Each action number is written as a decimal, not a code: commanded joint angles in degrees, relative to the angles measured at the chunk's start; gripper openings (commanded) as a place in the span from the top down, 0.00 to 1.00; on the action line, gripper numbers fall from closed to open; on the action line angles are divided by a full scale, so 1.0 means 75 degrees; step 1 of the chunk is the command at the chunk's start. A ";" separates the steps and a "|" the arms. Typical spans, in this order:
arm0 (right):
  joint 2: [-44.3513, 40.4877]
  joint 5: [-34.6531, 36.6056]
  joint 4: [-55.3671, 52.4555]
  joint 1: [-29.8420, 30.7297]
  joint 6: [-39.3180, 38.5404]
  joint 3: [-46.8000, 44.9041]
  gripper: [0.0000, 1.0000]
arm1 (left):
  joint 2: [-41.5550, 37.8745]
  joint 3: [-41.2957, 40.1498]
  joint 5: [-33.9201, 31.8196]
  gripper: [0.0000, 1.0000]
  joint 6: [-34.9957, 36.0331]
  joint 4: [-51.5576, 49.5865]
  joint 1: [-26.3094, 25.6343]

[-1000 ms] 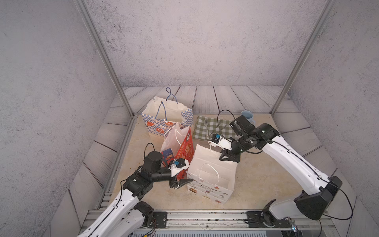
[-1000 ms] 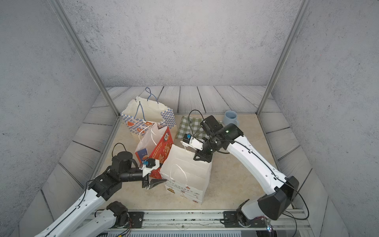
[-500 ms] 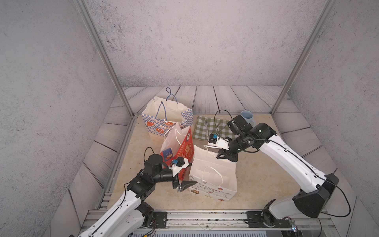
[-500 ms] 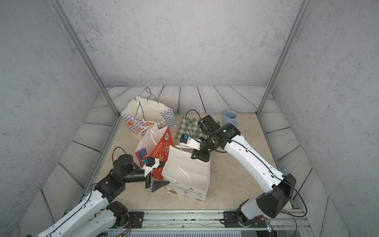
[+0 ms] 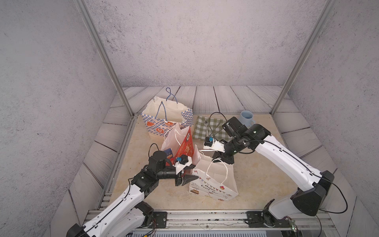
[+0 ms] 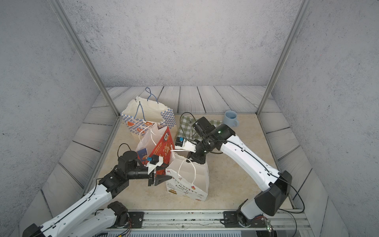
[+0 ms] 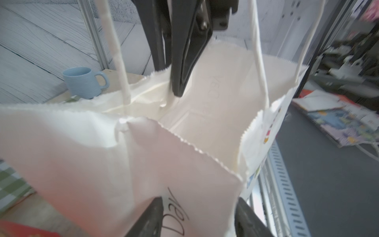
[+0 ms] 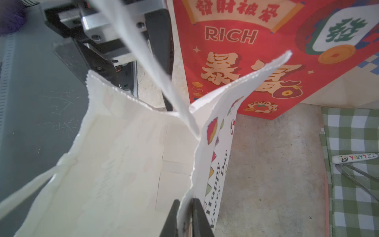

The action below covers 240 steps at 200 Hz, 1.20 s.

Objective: Put away the paper bag
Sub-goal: Press the paper bag at the center of the board.

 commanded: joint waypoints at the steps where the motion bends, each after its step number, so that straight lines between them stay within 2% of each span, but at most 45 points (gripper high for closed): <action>1: 0.0082 0.0087 -0.0063 0.0081 -0.0021 0.0245 0.86 | -0.0031 0.0271 0.0460 0.52 0.0118 -0.0108 -0.0168; 11: 0.0065 0.0385 -0.0025 0.0091 -0.0003 0.0277 0.84 | -0.0053 0.0272 0.0454 0.57 0.0127 -0.0147 -0.0200; 34: -0.0051 0.1419 0.0115 0.0093 0.0233 0.0294 0.72 | -0.0121 0.0287 0.0386 0.65 0.0166 -0.0252 -0.0263; 58: -0.0275 0.2009 0.0044 0.0092 0.0277 0.0188 0.65 | -0.0237 0.0231 0.0221 0.64 0.0186 -0.0375 -0.0301; 79: -0.0551 0.2241 0.0055 0.0098 0.0320 -0.0056 0.62 | -0.0449 0.0167 -0.0096 0.46 0.0173 -0.0577 -0.0318; 95: -0.0737 0.2269 0.0112 0.0093 0.0403 -0.0239 0.62 | -0.0750 -0.0033 -0.0419 0.24 -0.0111 -0.0462 -0.0324; 120: -0.0909 0.2076 0.0288 0.0092 0.0549 -0.0442 0.69 | -0.1199 -0.0486 -0.0715 0.03 -0.0931 -0.0263 -0.0386; 128: -0.0933 0.2035 0.0341 0.0090 0.0576 -0.0478 0.71 | -0.1312 -0.0663 -0.0806 0.00 -0.1134 -0.0264 -0.0442; 159: -0.0881 0.1961 0.0403 0.0092 0.0596 -0.0520 0.72 | -0.1819 -0.1206 -0.1502 0.01 -0.1656 -0.0508 -0.0764; 187: -0.0718 0.1781 0.0312 0.0093 0.0554 -0.0442 0.61 | -0.1823 -0.1198 -0.2129 0.01 -0.1444 -0.0984 -0.0957; 212: -0.0479 0.1494 0.0338 0.0108 0.0555 -0.0320 0.59 | -0.1158 -0.1077 -0.1737 0.02 -0.1275 -0.1016 -0.0968; 240: -0.0267 0.1372 0.0395 0.0174 0.0610 -0.0207 0.67 | -0.0616 -0.0962 -0.1589 0.11 -0.1152 -0.0725 -0.1033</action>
